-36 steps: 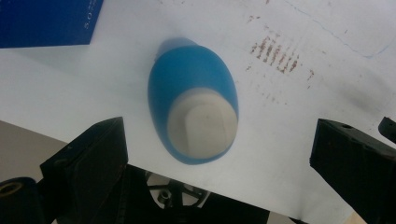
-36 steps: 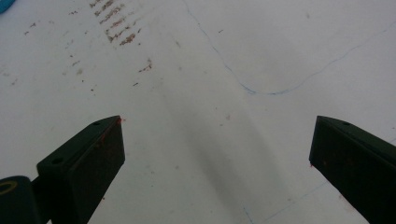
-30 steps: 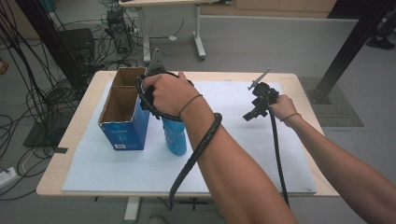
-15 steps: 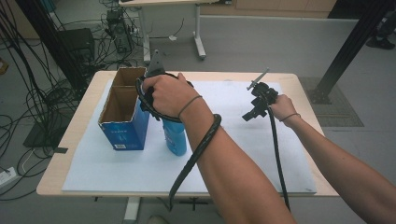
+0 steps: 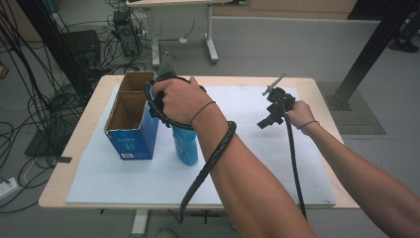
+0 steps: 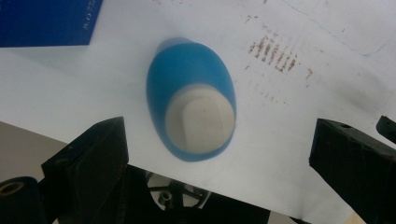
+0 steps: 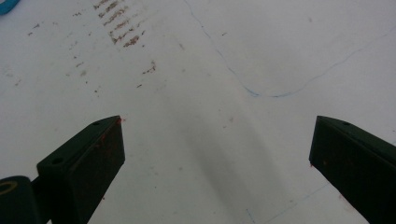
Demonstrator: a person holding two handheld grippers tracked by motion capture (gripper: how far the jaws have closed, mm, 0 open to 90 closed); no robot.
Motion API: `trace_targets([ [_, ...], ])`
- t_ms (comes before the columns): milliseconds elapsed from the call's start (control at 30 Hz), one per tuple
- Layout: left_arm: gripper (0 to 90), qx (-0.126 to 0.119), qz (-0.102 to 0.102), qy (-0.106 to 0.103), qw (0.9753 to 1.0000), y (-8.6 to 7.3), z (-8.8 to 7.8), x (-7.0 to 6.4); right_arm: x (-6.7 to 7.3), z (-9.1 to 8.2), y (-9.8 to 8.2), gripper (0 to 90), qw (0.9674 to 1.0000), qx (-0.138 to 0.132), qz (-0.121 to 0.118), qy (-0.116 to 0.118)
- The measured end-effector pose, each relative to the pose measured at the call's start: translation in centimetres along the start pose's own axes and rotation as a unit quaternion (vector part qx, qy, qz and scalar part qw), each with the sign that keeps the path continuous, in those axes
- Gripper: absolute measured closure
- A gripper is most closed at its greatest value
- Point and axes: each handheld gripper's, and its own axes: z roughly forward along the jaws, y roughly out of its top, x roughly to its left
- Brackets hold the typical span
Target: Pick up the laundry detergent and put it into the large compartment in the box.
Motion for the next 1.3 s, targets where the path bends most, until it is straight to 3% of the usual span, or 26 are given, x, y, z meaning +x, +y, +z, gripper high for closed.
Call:
trace_targets([
  [1300, 5.1, -0.007, -0.003, 0.011, 0.9999, -0.39, 0.03, -0.46, 0.21, 0.22, -0.10, 3.4, 1.0000, -0.003, -0.006, 0.001],
])
